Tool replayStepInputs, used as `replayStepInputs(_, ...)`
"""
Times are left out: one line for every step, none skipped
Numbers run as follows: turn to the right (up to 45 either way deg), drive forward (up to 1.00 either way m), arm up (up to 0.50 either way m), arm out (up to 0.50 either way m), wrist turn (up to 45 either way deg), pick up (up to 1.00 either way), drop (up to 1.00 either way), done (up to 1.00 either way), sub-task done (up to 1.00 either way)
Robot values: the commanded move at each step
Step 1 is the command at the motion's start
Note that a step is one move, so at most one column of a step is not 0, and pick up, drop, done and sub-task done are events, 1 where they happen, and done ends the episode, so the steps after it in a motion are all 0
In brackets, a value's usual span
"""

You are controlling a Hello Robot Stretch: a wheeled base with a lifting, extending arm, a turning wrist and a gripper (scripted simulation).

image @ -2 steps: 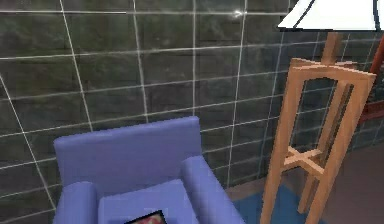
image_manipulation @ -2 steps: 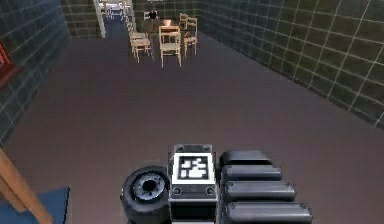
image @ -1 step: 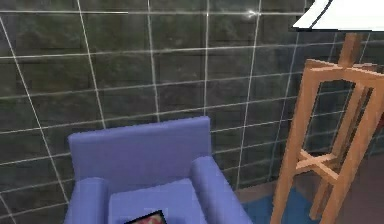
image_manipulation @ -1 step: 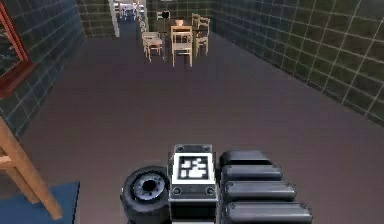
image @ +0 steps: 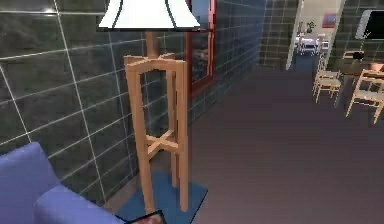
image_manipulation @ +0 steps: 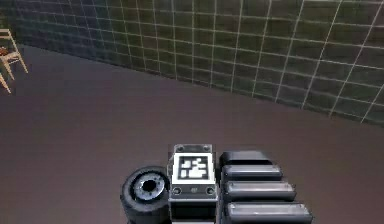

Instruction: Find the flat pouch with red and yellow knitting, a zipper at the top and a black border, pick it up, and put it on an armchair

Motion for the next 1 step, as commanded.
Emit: replayStepInputs(45.0,0.00,0.00,0.00,0.0,0.00,0.00,0.00,0.00)
